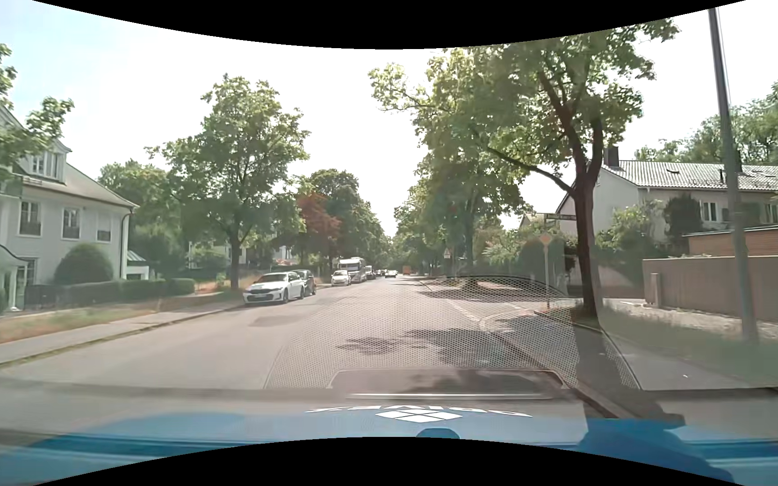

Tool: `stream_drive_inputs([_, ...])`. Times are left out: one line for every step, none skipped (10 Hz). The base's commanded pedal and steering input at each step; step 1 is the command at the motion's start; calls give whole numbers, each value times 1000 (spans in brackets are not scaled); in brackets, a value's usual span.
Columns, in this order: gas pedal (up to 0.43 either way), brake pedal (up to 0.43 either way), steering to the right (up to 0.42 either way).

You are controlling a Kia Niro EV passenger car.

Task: Follow the waypoints while adhering to traffic rules and regulations

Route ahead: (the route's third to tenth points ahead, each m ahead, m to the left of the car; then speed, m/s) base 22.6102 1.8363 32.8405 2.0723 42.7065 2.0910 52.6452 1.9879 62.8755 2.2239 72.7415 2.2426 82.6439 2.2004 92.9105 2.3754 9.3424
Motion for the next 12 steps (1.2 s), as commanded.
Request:
stream_drive_inputs([169, 0, -2])
stream_drive_inputs([169, 0, -1])
stream_drive_inputs([169, 0, -1])
stream_drive_inputs([169, 0, -1])
stream_drive_inputs([169, 0, -1])
stream_drive_inputs([169, 0, 0])
stream_drive_inputs([169, 0, 0])
stream_drive_inputs([169, 0, -1])
stream_drive_inputs([169, 0, 0])
stream_drive_inputs([169, 0, 1])
stream_drive_inputs([169, 0, 1])
stream_drive_inputs([169, 0, 1])
